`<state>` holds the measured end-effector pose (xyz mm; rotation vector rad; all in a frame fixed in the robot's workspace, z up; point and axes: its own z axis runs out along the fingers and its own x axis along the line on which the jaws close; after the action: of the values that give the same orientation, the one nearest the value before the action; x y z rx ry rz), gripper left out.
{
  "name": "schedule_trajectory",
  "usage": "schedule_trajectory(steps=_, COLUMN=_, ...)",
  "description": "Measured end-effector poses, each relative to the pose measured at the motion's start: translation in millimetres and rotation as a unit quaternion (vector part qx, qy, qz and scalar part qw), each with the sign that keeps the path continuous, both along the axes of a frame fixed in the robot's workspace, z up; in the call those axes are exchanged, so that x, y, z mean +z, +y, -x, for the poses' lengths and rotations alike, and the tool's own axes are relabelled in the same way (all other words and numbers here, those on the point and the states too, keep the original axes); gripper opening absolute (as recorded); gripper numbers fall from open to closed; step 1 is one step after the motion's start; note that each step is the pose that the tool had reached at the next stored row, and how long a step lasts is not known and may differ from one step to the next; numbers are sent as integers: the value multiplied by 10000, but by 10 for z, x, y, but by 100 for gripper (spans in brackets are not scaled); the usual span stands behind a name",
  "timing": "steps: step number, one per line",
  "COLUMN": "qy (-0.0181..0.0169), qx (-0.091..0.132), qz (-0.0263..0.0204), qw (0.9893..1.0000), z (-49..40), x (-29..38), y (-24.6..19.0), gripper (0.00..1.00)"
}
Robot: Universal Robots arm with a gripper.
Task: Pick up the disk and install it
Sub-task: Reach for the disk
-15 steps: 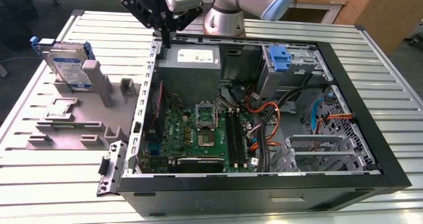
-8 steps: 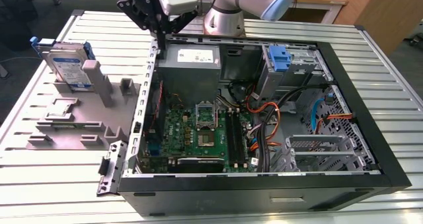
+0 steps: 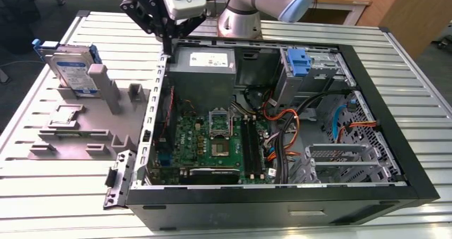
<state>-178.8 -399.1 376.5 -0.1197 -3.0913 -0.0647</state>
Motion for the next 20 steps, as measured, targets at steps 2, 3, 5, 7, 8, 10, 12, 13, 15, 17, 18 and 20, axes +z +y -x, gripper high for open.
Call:
schedule_trajectory(steps=2, qy=15, qx=0, qz=0, qw=10000, z=11, x=-8, y=0, gripper=10)
schedule_trajectory(steps=3, qy=22, qx=1, qz=1, qw=10000, z=14, x=-10, y=0, gripper=10)
schedule_trajectory(steps=5, qy=25, qx=0, qz=1, qw=10000, z=17, x=-11, y=0, gripper=10)
schedule_trajectory(steps=7, qy=24, qx=0, qz=0, qw=10000, z=18, x=-14, y=0, gripper=10)
schedule_trajectory(steps=8, qy=24, qx=0, qz=0, qw=10000, z=18, x=-14, y=0, gripper=10)
schedule_trajectory(steps=10, qy=24, qx=0, qz=0, qw=10000, z=18, x=-14, y=0, gripper=10)
schedule_trajectory(steps=12, qy=24, qx=0, qz=0, qw=10000, z=19, x=-15, y=0, gripper=10)
schedule_trajectory(steps=13, qy=24, qx=0, qz=0, qw=10000, z=19, x=-15, y=0, gripper=10)
schedule_trajectory(steps=15, qy=24, qx=0, qz=0, qw=10000, z=19, x=-16, y=0, gripper=10)
schedule_trajectory(steps=17, qy=24, qx=0, qz=0, qw=10000, z=20, x=-16, y=0, gripper=10)
schedule_trajectory(steps=18, qy=24, qx=0, qz=0, qw=10000, z=21, x=-16, y=0, gripper=10)
schedule_trajectory(steps=20, qy=23, qx=-1, qz=-1, qw=10000, z=55, x=-20, y=1, gripper=10)
